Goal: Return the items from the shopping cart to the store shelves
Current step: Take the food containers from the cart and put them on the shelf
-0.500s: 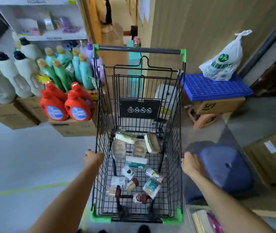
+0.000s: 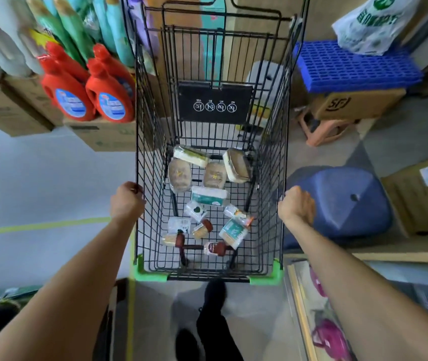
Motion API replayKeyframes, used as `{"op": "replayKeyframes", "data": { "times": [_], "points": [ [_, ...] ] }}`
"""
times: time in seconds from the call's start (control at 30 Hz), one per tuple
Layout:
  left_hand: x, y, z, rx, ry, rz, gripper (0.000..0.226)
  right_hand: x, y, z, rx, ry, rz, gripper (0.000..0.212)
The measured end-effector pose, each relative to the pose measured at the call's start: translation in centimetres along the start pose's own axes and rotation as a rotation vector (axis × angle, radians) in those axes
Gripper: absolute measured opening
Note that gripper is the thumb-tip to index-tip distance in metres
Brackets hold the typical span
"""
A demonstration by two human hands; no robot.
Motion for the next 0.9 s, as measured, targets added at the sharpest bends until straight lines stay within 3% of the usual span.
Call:
{"op": "replayKeyframes", "data": {
  "times": [0.37, 0.7, 0.9],
  "points": [
    [-9.6, 11.0, 1.8, 0.004, -0.125, 0.117, 0.011, 9.2, 10.9, 0.8, 0.010, 0.038, -0.074, 0.005],
    [-15.6, 26.8, 4.5, 0.049, -0.119, 0.018, 0.012, 19.4, 18.9, -0.4, 0.015, 0.060, -0.136, 0.009],
    [-18.7, 38.0, 5.6, 0.098, -0.275, -0.059, 0.023, 26.4, 24.2, -1.0, -0.056, 0.079, -0.143, 0.019]
  ]
}}
Point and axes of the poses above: each hand's wrist, its own y-axis away from the middle knuckle, its own z-axis out of the palm, x = y × z, the point moved 1 cm from there along -y, towards the middle knuckle, and after that the axes turned 10 degrees about -y, right-handed, at the moved point
